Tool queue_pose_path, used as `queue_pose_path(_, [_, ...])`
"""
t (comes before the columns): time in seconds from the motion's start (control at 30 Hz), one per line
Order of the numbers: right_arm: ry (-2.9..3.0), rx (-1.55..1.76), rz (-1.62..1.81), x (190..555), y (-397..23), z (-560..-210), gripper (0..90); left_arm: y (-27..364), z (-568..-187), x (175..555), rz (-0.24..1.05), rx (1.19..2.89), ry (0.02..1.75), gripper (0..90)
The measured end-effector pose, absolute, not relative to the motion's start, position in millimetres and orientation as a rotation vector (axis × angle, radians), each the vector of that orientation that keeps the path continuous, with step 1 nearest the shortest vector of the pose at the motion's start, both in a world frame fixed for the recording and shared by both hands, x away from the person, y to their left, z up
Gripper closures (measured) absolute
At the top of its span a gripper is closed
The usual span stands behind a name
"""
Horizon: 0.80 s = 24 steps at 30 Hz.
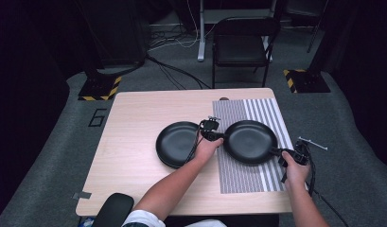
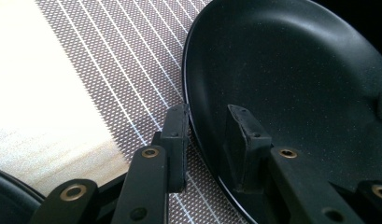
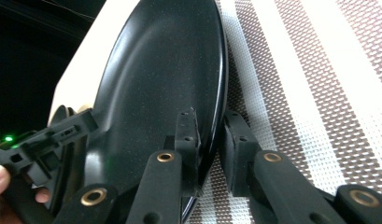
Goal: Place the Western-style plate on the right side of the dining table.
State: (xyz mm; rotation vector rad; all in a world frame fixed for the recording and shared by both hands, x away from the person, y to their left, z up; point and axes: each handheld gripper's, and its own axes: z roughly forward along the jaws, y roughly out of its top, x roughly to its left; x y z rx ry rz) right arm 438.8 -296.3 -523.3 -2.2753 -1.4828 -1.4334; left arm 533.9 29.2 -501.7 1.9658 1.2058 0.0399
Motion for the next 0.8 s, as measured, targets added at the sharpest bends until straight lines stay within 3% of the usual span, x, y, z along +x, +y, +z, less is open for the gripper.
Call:
queue_pose_path(0.5, [-1.582,-2.313,-1.428,434.6,-297.4,-519.4,68.4,29.0,-501.5,533.1,0.051,1.962,1.194,65.2])
queue_pose_path(0.8, [-1.693,-2.326,-1.431,429.2,-301.0,-515.1,54.9,29.9,-500.1,532.2,0.056,1.945,1.173,54.8])
